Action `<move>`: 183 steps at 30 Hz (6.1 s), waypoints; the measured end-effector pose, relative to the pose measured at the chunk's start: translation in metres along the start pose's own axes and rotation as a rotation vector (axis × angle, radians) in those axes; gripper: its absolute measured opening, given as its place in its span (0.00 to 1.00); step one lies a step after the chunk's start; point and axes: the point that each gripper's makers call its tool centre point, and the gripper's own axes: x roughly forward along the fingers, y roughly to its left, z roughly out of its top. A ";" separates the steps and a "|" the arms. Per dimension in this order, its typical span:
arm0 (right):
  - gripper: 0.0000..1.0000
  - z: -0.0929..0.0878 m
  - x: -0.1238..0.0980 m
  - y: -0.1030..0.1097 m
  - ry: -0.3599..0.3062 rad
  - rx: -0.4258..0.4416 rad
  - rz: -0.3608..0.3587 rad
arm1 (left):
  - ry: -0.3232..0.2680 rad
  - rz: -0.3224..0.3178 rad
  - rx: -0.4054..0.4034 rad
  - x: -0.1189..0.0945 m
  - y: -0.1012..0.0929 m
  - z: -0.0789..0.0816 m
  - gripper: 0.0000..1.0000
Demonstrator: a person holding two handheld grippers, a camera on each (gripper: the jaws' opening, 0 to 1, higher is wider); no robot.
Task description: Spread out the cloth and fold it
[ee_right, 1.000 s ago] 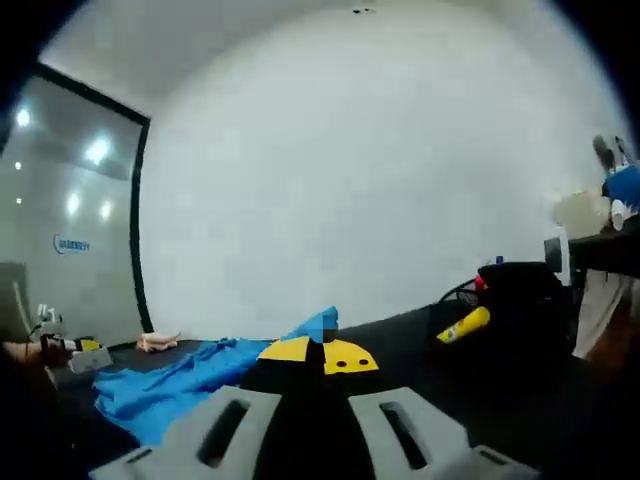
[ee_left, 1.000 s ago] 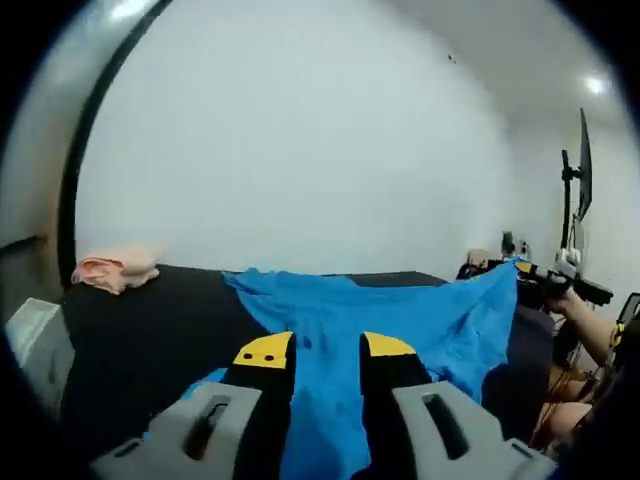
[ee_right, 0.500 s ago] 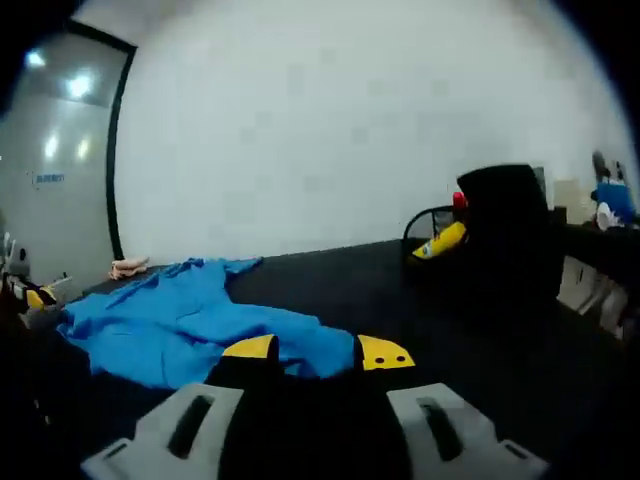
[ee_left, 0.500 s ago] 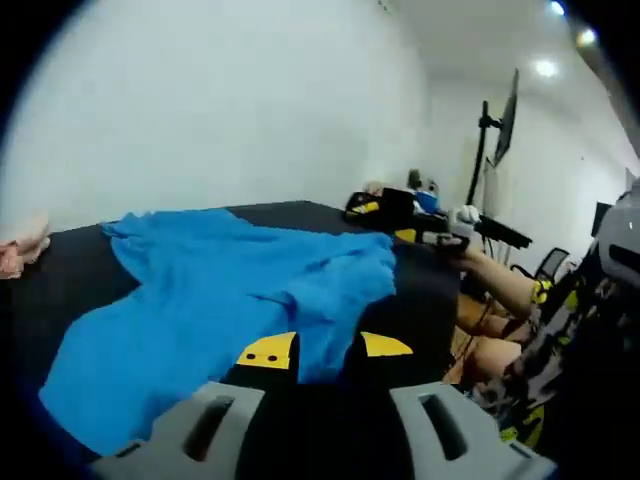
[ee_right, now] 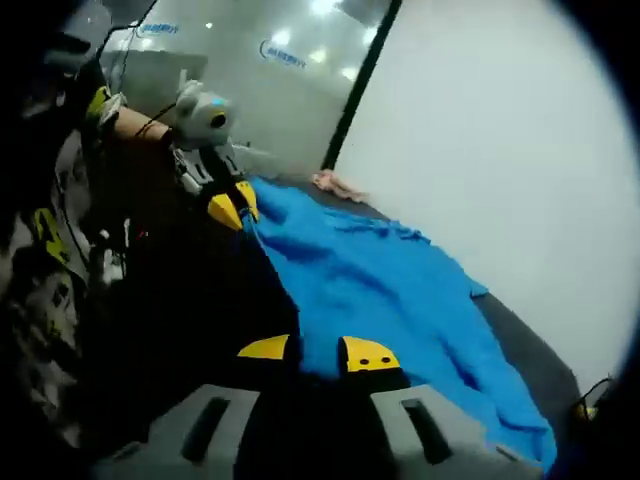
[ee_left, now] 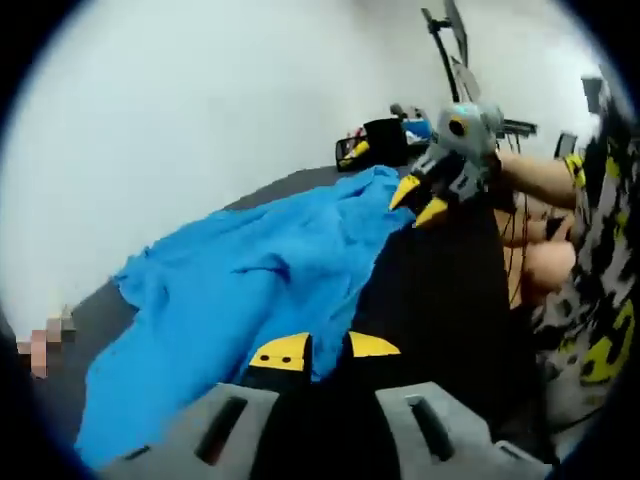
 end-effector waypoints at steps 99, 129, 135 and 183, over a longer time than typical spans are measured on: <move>0.02 0.026 -0.086 -0.221 -0.275 0.721 -0.696 | -0.291 -0.161 -0.332 0.051 0.021 0.132 0.40; 0.01 0.069 -0.261 -0.298 -0.420 0.632 -0.937 | -0.401 0.084 -0.542 -0.057 0.140 0.075 0.33; 0.01 0.175 -0.073 -0.229 -0.448 0.553 -0.557 | -0.372 0.098 -0.485 -0.073 0.140 0.063 0.33; 0.38 -0.012 -0.060 0.028 -0.037 0.650 -0.190 | -0.473 -0.049 -0.764 -0.054 0.145 0.135 0.00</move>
